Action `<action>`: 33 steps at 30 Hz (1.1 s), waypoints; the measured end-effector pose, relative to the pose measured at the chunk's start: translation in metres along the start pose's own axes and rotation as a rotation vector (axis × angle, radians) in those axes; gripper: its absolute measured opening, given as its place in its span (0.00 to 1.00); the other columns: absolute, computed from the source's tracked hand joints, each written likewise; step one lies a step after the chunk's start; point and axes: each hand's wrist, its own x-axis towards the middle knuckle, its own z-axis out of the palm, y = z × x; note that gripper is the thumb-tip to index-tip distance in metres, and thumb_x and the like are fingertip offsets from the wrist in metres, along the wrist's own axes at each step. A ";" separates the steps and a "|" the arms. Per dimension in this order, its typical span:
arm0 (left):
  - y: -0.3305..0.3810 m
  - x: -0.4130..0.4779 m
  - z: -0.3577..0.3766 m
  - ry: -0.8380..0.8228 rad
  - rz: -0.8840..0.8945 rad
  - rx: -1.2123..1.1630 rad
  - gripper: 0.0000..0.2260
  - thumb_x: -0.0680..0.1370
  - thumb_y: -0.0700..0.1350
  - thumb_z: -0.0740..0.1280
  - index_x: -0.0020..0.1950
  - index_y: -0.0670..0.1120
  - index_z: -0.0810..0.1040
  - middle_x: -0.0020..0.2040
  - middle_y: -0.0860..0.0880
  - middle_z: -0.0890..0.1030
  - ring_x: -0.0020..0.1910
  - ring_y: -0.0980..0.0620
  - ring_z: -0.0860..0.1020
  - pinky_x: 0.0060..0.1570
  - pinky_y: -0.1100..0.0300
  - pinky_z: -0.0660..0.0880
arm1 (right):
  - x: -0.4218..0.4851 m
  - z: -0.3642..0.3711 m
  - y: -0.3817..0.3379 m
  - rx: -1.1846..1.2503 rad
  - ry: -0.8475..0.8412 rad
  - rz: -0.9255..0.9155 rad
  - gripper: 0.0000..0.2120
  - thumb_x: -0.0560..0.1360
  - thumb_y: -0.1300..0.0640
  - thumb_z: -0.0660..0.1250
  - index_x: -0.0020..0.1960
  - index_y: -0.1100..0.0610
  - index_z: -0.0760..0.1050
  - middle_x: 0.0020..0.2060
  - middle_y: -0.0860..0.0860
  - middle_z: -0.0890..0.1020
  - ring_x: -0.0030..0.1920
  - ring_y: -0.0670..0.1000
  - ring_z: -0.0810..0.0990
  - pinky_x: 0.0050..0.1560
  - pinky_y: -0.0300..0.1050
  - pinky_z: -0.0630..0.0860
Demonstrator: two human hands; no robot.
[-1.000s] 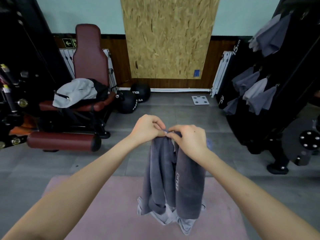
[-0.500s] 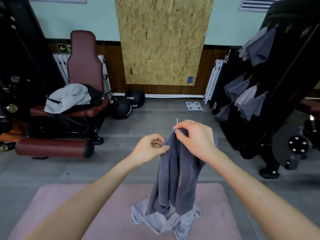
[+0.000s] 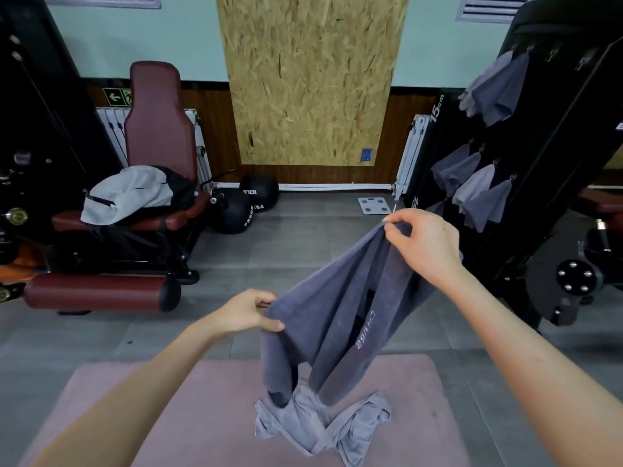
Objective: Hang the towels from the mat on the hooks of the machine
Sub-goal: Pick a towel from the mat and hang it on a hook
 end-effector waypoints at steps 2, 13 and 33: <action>-0.017 -0.003 -0.011 0.008 -0.097 0.168 0.21 0.59 0.59 0.74 0.35 0.43 0.75 0.30 0.55 0.72 0.32 0.58 0.69 0.38 0.59 0.64 | 0.003 0.007 0.009 -0.011 0.005 0.041 0.09 0.75 0.52 0.62 0.50 0.46 0.80 0.50 0.45 0.83 0.56 0.49 0.78 0.54 0.46 0.73; 0.001 -0.023 -0.049 0.116 -0.195 -0.003 0.10 0.67 0.42 0.77 0.30 0.47 0.78 0.26 0.55 0.77 0.29 0.58 0.73 0.34 0.64 0.68 | -0.016 0.077 0.044 -0.166 -0.096 0.164 0.11 0.74 0.58 0.60 0.49 0.51 0.81 0.49 0.51 0.83 0.51 0.57 0.79 0.44 0.45 0.70; 0.090 -0.011 -0.017 0.253 0.108 -0.110 0.07 0.68 0.46 0.76 0.37 0.43 0.82 0.28 0.51 0.78 0.28 0.60 0.72 0.31 0.68 0.67 | -0.050 0.087 -0.036 0.263 -0.457 -0.121 0.06 0.74 0.44 0.65 0.49 0.40 0.79 0.49 0.35 0.80 0.55 0.40 0.76 0.51 0.37 0.66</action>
